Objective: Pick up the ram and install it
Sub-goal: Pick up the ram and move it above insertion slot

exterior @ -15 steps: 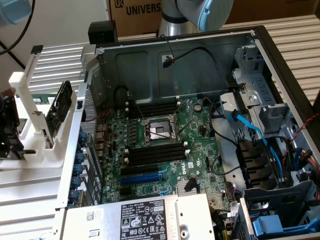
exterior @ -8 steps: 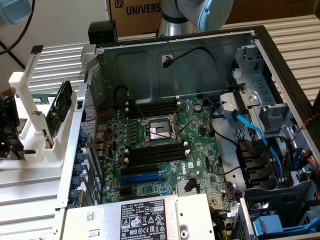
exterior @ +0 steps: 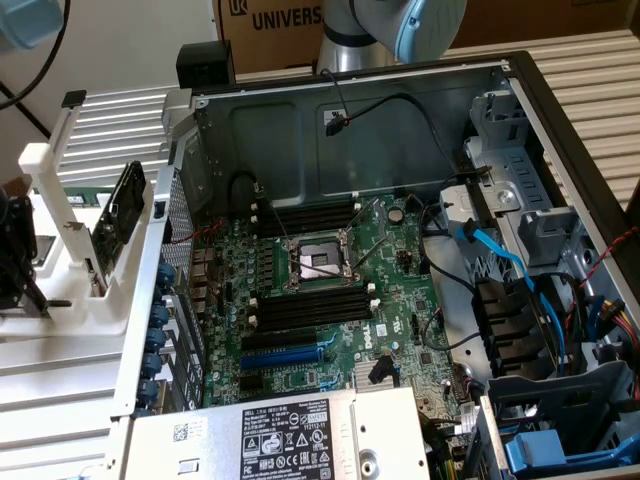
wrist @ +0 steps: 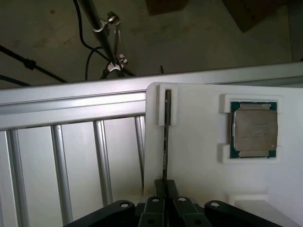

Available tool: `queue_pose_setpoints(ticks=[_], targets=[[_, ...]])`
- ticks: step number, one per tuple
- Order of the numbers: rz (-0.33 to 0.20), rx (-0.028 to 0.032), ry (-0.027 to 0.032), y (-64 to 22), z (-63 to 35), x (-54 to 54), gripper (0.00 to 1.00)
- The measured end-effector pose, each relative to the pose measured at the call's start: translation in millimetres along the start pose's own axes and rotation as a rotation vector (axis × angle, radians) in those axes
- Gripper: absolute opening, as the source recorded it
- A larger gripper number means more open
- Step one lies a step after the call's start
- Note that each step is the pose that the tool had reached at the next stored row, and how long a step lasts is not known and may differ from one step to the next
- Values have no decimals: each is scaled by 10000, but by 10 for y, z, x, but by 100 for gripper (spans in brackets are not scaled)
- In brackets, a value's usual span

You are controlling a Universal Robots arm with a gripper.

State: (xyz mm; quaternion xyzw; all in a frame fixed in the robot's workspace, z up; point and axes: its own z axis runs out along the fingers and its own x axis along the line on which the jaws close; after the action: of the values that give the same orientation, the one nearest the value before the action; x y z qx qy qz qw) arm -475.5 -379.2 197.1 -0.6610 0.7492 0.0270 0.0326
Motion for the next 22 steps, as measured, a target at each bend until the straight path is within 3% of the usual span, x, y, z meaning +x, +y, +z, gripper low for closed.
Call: queue_pose_setpoints(ticks=[14, 22], targets=[[1, 8, -2, 6, -11, -9, 13], [-2, 22, -5, 15, -325, -20, 13]])
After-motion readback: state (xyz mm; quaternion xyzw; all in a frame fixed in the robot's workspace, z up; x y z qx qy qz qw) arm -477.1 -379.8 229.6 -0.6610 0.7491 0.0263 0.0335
